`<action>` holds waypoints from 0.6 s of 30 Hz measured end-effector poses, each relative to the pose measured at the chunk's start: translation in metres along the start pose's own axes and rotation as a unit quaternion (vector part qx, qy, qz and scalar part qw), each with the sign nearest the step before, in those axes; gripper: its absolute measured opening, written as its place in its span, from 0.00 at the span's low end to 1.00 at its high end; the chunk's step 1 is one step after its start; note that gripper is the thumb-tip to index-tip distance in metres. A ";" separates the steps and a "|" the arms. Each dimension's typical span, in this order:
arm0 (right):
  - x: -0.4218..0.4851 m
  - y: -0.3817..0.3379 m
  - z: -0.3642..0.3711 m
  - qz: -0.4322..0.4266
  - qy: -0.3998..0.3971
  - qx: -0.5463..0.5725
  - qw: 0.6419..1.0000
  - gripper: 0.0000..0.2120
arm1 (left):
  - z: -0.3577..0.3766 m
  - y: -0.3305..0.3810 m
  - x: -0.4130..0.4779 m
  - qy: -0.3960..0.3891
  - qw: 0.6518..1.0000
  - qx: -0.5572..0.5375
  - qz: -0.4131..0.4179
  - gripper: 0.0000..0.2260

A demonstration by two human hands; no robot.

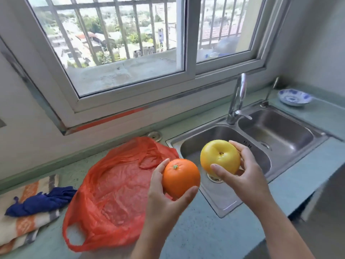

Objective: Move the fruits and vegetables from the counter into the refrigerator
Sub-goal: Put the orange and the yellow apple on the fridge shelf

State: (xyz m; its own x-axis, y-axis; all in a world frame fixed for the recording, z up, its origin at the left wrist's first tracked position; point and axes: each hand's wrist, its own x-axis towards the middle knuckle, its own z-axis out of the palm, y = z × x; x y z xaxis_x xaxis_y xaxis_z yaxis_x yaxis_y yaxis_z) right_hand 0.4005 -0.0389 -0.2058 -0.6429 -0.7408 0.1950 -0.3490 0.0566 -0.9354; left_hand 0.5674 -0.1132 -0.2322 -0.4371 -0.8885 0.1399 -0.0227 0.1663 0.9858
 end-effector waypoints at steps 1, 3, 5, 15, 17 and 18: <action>-0.004 -0.001 -0.015 -0.004 0.013 -0.002 1.000 0.39 | 0.012 0.004 -0.003 -0.012 1.000 0.003 0.007 0.35; -0.015 -0.002 -0.048 -0.011 0.041 -0.012 0.999 0.38 | 0.038 0.013 -0.010 -0.031 0.999 0.007 0.024 0.36; -0.031 0.000 -0.087 -0.016 0.074 -0.028 0.997 0.38 | 0.069 0.023 -0.022 -0.052 0.998 0.004 0.038 0.36; -0.165 0.030 -0.304 0.019 0.303 -0.063 0.951 0.36 | 0.260 0.082 -0.132 -0.229 0.970 -0.028 0.072 0.35; -0.193 0.034 -0.339 0.029 0.337 -0.071 0.939 0.35 | 0.294 0.091 -0.154 -0.263 0.962 -0.042 0.067 0.35; -0.207 0.035 -0.356 0.035 0.355 -0.070 0.932 0.35 | 0.311 0.094 -0.165 -0.283 0.956 -0.043 0.067 0.35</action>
State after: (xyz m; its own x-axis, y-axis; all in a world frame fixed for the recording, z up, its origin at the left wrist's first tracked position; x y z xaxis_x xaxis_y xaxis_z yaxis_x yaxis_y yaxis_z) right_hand 0.2785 0.3544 -0.1743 -0.9389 -0.1061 0.3274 -0.3431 0.2123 -0.9150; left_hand 0.3582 0.1818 -0.1915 -0.8476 -0.4841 0.2170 0.1314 0.2047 0.9700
